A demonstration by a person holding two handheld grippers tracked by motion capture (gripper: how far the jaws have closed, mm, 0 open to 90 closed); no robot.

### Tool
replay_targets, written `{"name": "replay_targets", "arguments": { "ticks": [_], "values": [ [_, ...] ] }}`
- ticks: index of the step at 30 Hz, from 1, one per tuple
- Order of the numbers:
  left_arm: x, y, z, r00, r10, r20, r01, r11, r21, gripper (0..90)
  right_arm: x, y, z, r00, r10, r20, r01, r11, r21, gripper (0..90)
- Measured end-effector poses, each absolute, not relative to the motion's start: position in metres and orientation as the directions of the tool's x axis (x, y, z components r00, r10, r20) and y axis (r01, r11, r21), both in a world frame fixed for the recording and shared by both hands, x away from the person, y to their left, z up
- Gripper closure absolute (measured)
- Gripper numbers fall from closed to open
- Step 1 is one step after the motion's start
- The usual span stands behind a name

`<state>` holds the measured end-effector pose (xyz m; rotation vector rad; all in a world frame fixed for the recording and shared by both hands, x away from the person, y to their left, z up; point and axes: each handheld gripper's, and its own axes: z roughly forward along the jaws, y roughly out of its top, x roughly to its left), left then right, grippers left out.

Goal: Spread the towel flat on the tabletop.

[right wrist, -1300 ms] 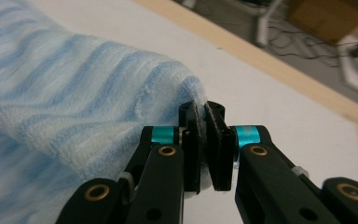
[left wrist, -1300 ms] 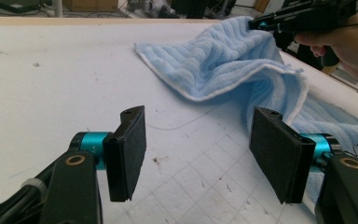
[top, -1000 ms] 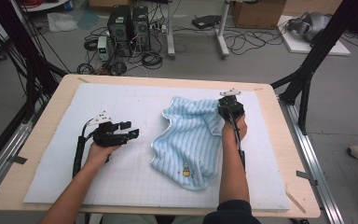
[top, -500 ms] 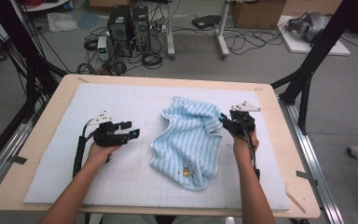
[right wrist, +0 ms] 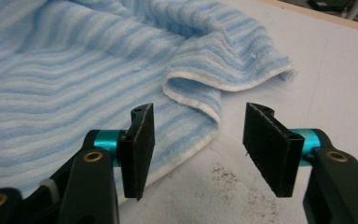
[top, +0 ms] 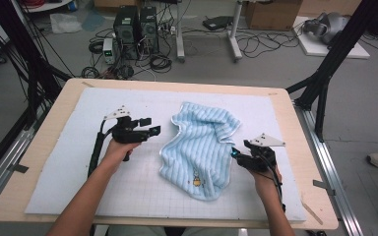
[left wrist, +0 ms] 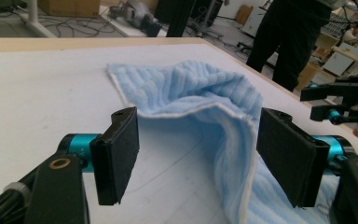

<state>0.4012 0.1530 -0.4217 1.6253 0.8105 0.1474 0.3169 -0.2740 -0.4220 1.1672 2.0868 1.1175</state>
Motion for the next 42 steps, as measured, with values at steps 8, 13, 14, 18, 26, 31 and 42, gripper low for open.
{"name": "replay_targets", "arguments": {
  "ticks": [8,13,14,18,26,31,42],
  "values": [
    [0.422,0.105,-0.423,0.748,0.577,-0.328,0.462,-0.098,0.882,21.1,0.313,-0.281,-0.421,-0.5,0.866,-0.021,0.454,0.282,0.845,41.3],
    [0.432,0.081,-0.425,0.761,0.578,-0.295,0.469,-0.175,0.866,21.1,0.315,-0.28,-0.426,-0.51,0.86,-0.01,0.464,0.285,0.839,41.4],
    [0.433,0.078,-0.427,0.764,0.581,-0.281,0.469,-0.201,0.86,24.7,0.316,-0.279,-0.427,-0.514,0.858,-0.014,0.464,0.292,0.837,41.4],
    [0.439,0.078,-0.437,0.763,0.579,-0.287,0.489,-0.228,0.842,63.3,0.317,-0.274,-0.431,-0.532,0.847,-0.015,0.469,0.309,0.827,41.4],
    [0.444,0.095,-0.441,0.734,0.61,-0.299,0.518,-0.218,0.827,84.6,0.318,-0.268,-0.433,-0.542,0.84,-0.016,0.468,0.318,0.824,41.5],
    [0.442,0.118,-0.445,0.705,0.639,-0.308,0.532,-0.189,0.825,84.8,0.322,-0.263,-0.435,-0.536,0.844,0.013,0.486,0.296,0.822,41.8],
    [0.433,0.164,-0.445,0.658,0.672,-0.339,0.54,-0.107,0.835,84.9,0.338,-0.233,-0.436,-0.569,0.822,0.035,0.496,0.308,0.812,43.3]
  ]
}}
